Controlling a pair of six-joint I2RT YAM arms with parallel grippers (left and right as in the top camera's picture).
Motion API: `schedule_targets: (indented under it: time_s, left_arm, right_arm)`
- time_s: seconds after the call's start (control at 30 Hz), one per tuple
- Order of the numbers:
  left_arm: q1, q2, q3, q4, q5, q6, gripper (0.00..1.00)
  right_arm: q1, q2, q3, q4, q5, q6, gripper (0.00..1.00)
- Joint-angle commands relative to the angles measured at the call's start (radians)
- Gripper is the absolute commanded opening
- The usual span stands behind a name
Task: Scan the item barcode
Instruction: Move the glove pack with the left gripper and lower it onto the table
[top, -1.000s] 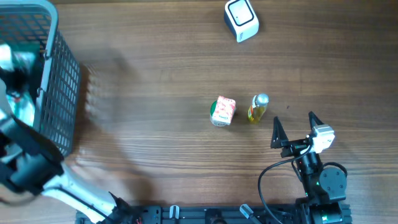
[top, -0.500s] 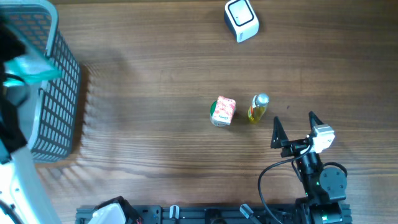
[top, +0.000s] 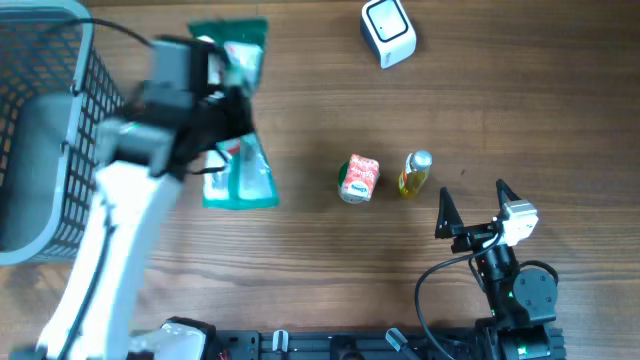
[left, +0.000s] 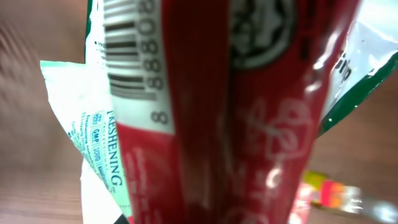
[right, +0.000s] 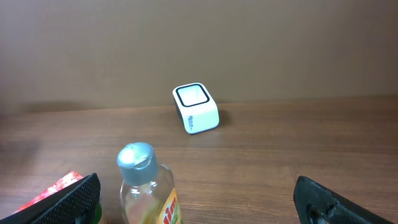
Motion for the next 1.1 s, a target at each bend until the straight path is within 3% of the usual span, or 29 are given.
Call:
schedule_targets:
  time_s: [0.0,0.23,0.47,1.07]
  left_arm:
    - [-0.103,0.103,-0.114,0.092,-0.088,-0.101,0.07]
    - [-0.24,0.332,-0.218,0.273,-0.223,-0.153,0.08]
    - [-0.253,0.466,-0.219,0.332,-0.285,-0.144,0.1]
    - [-0.251,0.546,-0.22,0.345,-0.284,-0.144,0.16]
  right_arm:
    - [-0.004,0.0,-0.001,0.002,-0.009,-0.018,1.0]
    - [-0.004,0.0,-0.001,0.002,-0.009,-0.018,1.0]
    - [-0.004,0.0,-0.001,0.002,-0.009,-0.018,1.0]
    - [-0.004,0.0,-0.001,0.002,-0.009,-0.018,1.0]
